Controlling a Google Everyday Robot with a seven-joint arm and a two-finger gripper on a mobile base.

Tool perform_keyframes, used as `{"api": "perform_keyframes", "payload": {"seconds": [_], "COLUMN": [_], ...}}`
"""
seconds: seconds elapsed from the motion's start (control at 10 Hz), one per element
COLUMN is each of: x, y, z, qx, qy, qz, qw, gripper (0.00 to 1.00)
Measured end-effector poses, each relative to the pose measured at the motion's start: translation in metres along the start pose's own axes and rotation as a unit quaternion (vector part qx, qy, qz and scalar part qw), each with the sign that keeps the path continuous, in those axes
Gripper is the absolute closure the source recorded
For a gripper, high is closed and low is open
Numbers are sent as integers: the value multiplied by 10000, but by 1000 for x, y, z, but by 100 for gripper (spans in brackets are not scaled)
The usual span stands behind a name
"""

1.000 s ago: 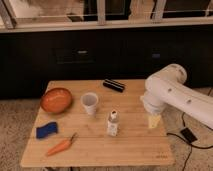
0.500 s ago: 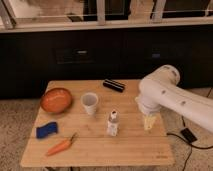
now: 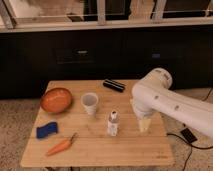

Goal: Knock the bottle over

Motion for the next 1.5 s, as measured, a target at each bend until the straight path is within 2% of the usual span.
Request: {"api": "perform_keyframes", "payload": {"seconds": [0.6, 1.1, 1.5], "x": [-19, -23, -23], "y": [6, 4, 4], "z": [3, 7, 7], "qx": [121, 239, 240], "qy": [86, 118, 121], "qz": [-259, -399, -394], "qw": [9996, 9988, 9989], "gripper": [20, 20, 20]}}
